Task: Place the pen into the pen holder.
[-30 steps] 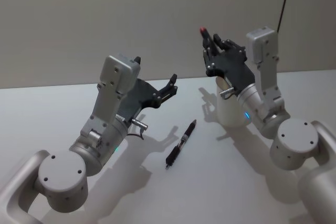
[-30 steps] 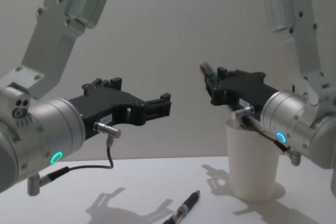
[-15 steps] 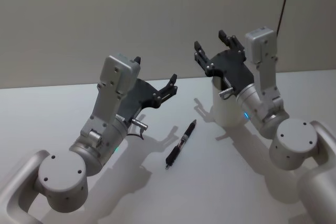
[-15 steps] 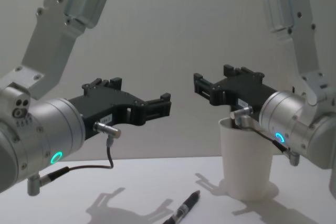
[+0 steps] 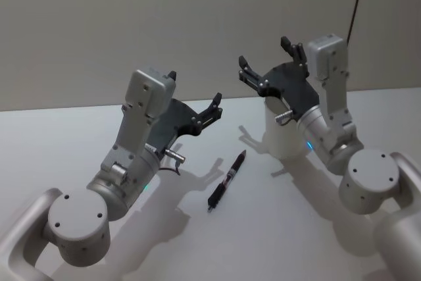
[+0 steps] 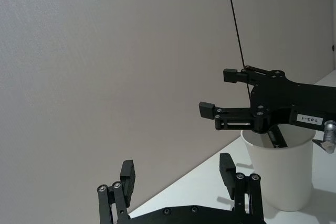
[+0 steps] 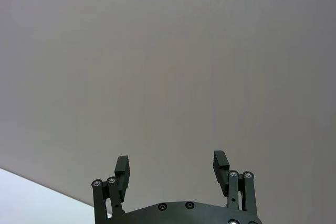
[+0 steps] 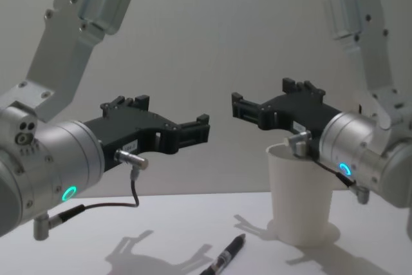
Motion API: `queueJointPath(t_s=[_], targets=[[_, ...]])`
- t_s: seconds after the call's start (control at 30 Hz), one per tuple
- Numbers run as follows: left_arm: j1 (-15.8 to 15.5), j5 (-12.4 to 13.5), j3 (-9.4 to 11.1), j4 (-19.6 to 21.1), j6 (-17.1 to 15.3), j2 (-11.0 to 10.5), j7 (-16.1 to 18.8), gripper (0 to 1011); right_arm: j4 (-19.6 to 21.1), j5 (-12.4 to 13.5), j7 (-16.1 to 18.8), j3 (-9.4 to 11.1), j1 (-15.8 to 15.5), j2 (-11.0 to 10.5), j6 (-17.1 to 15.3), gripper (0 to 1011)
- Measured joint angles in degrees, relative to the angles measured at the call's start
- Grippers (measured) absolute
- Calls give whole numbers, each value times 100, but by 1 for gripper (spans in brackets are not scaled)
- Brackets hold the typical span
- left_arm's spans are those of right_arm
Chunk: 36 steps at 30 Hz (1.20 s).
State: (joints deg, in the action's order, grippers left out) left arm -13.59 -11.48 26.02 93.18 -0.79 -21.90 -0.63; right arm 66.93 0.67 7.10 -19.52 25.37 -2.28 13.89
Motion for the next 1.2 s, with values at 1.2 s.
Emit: queueJointPath(t_s=[1.2], targets=[[0, 0, 0, 0, 0, 0, 0, 1001, 3202, 1093, -995, 1266, -3360, -2412, -160, 1002]])
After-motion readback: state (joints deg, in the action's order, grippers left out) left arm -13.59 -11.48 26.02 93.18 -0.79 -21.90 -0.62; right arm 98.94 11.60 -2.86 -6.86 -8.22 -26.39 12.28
